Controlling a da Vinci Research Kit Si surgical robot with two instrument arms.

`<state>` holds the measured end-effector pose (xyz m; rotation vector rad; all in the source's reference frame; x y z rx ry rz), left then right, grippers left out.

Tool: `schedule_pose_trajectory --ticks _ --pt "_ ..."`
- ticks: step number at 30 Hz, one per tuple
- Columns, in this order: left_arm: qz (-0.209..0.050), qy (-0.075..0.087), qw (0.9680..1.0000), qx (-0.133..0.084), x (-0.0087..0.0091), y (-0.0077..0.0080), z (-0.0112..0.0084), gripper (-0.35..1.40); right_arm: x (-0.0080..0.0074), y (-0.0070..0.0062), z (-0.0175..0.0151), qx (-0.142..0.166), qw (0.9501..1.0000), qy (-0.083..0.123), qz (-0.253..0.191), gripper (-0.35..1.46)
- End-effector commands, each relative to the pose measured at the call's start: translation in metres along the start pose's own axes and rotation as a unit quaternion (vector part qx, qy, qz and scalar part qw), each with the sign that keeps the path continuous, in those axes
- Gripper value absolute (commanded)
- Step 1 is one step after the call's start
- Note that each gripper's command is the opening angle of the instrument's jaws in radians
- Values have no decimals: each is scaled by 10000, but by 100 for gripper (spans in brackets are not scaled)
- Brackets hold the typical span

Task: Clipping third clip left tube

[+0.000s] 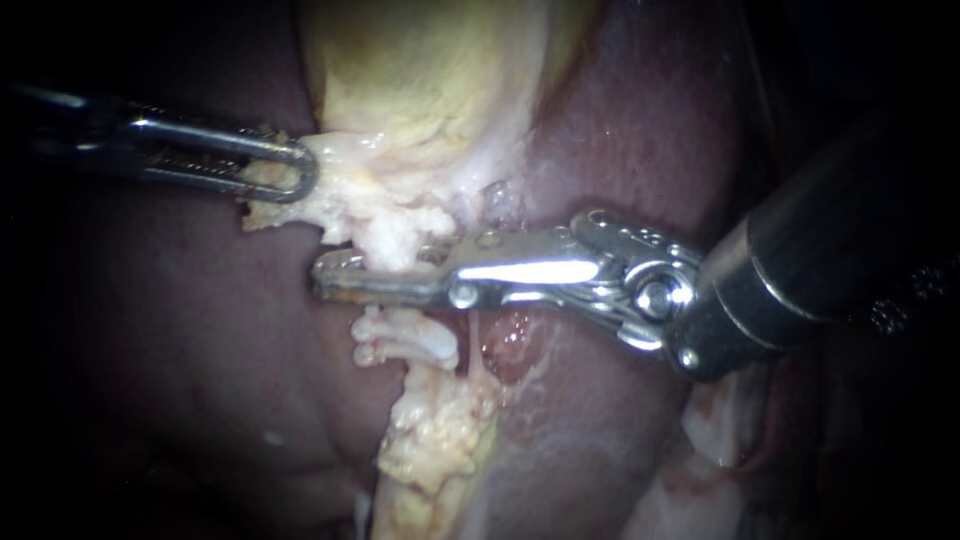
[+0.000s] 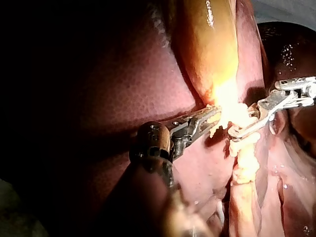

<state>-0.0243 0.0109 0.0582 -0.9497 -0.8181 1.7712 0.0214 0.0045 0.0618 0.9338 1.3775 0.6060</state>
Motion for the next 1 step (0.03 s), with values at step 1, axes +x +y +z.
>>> schedule_pose_trajectory --ticks 1 --pt "0 -1 10000 0 0 0 0 -35 0 0 0 0 10000 1 0 -35"
